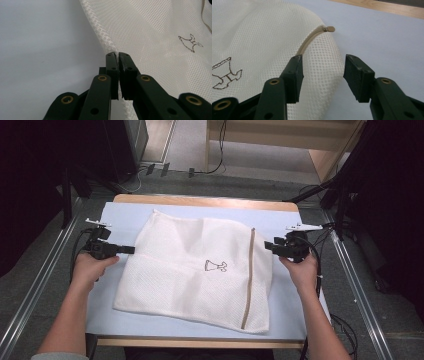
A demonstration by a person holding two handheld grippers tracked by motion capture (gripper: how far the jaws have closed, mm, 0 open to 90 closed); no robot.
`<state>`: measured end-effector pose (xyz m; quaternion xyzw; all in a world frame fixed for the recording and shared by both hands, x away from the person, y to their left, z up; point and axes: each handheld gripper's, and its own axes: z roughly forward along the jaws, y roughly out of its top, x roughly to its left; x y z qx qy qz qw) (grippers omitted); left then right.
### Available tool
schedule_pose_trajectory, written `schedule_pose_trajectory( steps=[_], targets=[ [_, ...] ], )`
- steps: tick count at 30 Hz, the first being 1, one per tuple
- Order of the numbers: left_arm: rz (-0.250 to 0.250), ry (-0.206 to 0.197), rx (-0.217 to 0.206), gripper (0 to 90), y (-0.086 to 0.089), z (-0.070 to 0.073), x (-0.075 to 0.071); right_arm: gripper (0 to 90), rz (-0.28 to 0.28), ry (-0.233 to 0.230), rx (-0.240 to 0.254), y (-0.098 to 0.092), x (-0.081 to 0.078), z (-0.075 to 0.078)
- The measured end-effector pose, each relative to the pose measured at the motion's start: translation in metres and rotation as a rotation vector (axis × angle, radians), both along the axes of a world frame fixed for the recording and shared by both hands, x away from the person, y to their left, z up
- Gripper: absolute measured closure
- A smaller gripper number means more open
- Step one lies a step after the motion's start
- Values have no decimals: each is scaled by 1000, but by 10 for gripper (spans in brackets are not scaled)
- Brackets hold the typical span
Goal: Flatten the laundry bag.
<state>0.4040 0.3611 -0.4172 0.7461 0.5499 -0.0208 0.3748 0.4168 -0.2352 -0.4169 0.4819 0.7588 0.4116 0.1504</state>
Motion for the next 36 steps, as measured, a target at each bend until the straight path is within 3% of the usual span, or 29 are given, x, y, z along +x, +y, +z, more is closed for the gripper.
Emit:
schedule_pose_trajectory(
  steps=[3,11,14,16,19,22,26,32,36],
  targets=[
    [23,-14,21,873,10,1,-1,574,2,10,-1,0,1,-1],
    [120,-51,57,864,34,-2,1,598,12,46,-5,6,5,-9],
    [128,-47,53,840,35,-3,1,596,20,50,-13,10,6,-11],
    [127,-56,55,768,33,-1,-1,595,32,50,-21,14,7,-12],
    [138,-76,61,628,30,6,-8,599,47,36,-34,20,8,-12],
    [129,-88,67,590,25,13,-18,583,60,34,-38,25,11,-13],
    [112,-95,92,565,16,19,-33,487,88,24,-51,33,17,-14],
    [124,-86,113,525,13,17,-53,433,108,16,-81,49,32,-17],
    [143,-72,158,511,20,10,-74,426,117,41,-105,56,46,-25]
  ],
)
